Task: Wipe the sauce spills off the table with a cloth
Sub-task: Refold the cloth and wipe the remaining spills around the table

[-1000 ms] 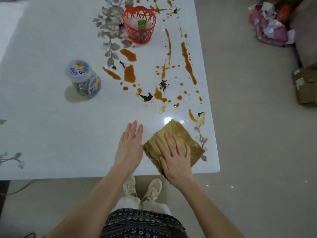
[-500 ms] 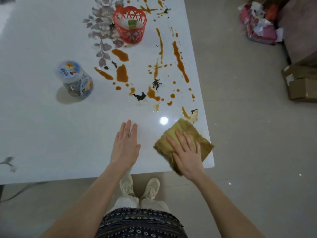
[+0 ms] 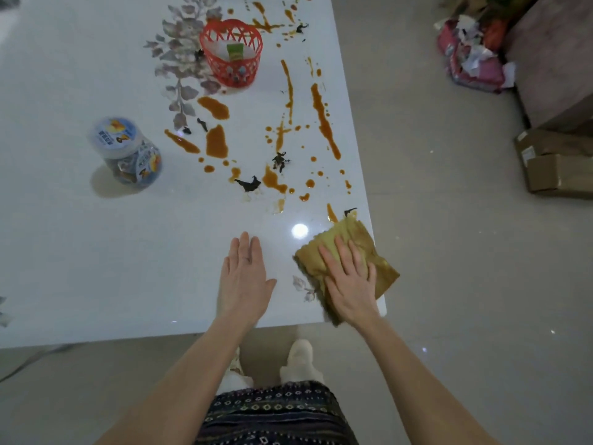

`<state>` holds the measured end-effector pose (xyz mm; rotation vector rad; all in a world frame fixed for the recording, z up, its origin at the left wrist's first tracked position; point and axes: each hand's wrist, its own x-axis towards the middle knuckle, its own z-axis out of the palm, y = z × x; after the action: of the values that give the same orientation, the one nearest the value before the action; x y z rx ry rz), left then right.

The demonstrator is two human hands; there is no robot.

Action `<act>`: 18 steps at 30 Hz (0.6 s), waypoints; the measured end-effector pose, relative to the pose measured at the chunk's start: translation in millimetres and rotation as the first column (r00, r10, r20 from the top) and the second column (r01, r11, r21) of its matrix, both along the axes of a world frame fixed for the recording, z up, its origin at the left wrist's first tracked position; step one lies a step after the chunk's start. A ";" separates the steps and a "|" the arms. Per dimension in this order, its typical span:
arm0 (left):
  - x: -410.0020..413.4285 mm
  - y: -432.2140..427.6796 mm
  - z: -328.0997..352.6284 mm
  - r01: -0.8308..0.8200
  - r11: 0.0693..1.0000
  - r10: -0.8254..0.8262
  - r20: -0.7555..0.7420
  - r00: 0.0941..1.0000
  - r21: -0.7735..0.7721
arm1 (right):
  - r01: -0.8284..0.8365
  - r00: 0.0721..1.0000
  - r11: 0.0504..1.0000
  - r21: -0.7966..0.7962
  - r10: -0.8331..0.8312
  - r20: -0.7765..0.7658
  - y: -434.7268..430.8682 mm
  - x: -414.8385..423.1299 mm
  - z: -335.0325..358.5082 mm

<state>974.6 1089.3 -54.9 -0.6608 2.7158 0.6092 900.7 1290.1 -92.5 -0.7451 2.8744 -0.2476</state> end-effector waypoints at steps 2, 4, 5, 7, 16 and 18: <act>1.1 14.9 0.5 0.005 1.000 -0.005 -0.008 1.000 0.003 | -0.099 0.995 0.994 -0.038 0.099 0.006 16.6 23.6 2.4; -1.6 28.0 -0.4 -0.014 1.000 0.014 -0.007 1.000 -0.009 | -0.200 0.978 0.976 -0.085 0.204 0.040 35.8 18.0 3.0; -4.0 33.2 -1.8 -0.040 0.999 0.039 -0.008 0.999 -0.017 | -0.227 0.972 0.969 -0.096 0.231 0.040 38.7 3.3 3.1; -12.3 45.3 -3.3 -0.125 0.992 0.125 -0.006 0.992 -0.015 | -0.205 0.975 0.971 -0.125 0.215 0.065 37.0 -36.6 5.9; -44.0 78.2 -2.9 -0.373 0.927 0.373 0.008 0.928 -0.034 | -0.489 0.871 0.865 -0.110 0.492 -0.003 66.4 -67.2 -1.8; -44.6 78.4 -2.7 -0.367 0.929 0.368 0.022 0.929 -0.037 | -0.497 0.867 0.866 -0.059 0.498 0.002 48.6 -102.6 2.5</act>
<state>930.0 1167.7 -57.6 -1.1946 2.5950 0.6322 798.2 1338.6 -90.0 -1.4480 2.5453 -0.2620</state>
